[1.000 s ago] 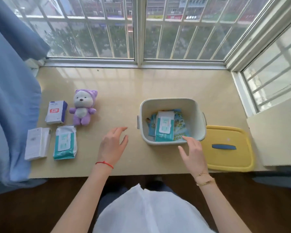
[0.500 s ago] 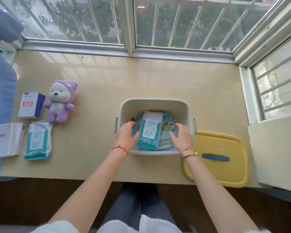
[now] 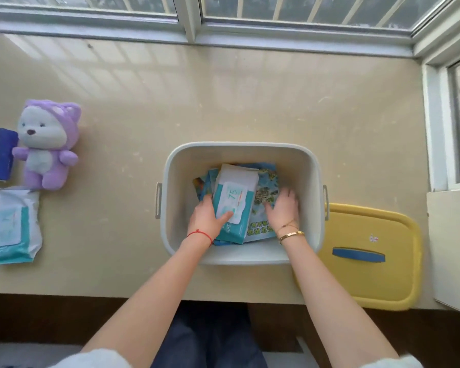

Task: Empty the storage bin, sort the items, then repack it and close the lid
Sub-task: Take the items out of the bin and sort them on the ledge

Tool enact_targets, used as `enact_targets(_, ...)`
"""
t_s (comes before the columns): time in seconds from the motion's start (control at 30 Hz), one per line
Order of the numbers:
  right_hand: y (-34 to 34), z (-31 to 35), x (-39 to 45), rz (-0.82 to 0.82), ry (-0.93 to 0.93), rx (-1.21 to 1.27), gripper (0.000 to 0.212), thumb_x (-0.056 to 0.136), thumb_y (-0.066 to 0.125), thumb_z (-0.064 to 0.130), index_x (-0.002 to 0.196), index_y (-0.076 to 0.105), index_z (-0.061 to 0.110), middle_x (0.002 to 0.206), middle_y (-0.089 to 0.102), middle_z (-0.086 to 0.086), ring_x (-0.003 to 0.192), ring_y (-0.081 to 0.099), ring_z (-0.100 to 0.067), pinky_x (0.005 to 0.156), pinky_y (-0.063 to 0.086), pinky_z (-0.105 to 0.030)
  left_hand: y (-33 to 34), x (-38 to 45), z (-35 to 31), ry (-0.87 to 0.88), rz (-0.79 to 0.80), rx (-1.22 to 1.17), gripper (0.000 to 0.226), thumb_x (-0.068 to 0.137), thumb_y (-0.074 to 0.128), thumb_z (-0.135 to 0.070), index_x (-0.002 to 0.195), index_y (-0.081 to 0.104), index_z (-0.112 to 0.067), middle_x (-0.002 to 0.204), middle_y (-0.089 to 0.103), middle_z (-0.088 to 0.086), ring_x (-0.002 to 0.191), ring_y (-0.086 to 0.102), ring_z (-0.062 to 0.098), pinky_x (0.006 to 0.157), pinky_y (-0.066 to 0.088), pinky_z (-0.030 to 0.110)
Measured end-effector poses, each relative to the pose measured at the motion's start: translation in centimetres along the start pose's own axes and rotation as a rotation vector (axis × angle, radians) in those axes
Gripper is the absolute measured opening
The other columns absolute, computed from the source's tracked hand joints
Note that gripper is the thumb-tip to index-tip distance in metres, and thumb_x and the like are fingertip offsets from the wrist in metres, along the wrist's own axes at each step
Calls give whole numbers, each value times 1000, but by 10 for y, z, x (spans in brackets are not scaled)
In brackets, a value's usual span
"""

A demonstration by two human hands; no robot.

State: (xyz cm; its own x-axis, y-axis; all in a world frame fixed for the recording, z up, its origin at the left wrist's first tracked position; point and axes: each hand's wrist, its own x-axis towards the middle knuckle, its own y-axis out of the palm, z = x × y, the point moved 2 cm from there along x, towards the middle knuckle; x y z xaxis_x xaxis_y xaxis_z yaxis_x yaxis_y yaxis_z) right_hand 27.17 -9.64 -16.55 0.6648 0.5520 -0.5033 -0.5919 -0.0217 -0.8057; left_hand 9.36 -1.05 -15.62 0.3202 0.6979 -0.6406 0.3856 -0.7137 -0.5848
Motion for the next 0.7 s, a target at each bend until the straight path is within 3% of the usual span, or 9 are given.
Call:
enact_targets(0.1, -3, -2, 0, -72, 29, 124, 42, 82, 67, 13, 116, 45, 2, 120, 51, -18, 113, 49, -33, 96, 42, -40, 1, 1, 0, -40, -26, -65, 56, 77, 74, -38, 120, 46, -14, 120, 61, 6, 104, 61, 24, 85, 54, 42)
enact_targets(0.23, -9, -3, -4, -79, -19, 192, 21, 88, 57, 10, 108, 55, 4, 111, 58, -16, 100, 57, -33, 84, 45, -37, -3, 1, 2, -41, -15, -73, 43, 76, 75, -36, 107, 54, -14, 111, 63, 4, 96, 61, 21, 80, 54, 39)
enact_targets(0.3, -11, -3, -8, -84, -35, 221, 16, 92, 52, 11, 107, 54, 6, 101, 64, -16, 87, 61, -34, 72, 48, -36, -5, -1, 3, -43, -30, -110, 35, 77, 75, -31, 99, 54, -14, 105, 63, 4, 88, 60, 17, 69, 52, 31)
enact_targets(0.4, -11, -4, -18, -90, -55, 204, 13, 95, 46, 13, 108, 48, 10, 77, 63, -13, 62, 57, -29, 54, 39, -30, -6, -8, -1, 2, -88, -122, 22, 83, 69, -22, 85, 51, -11, 94, 55, 4, 75, 51, 11, 58, 36, 17)
enact_targets(0.57, -20, -8, -37, -213, -66, 251, 9, 95, 45, 9, 104, 47, 9, 65, 54, -9, 58, 51, -29, 53, 34, -29, -6, -20, -10, 40, -61, -243, 19, 89, 61, -17, 79, 48, -9, 91, 60, 5, 79, 55, 18, 65, 50, 30)
enact_targets(0.7, -42, -5, -53, -280, -81, 314, 12, 94, 46, 9, 105, 49, 9, 70, 57, -7, 61, 50, -28, 56, 33, -29, -26, -41, -18, 66, -124, -343, 18, 90, 60, -17, 82, 49, -6, 101, 59, -2, 80, 53, 9, 59, 40, 12)
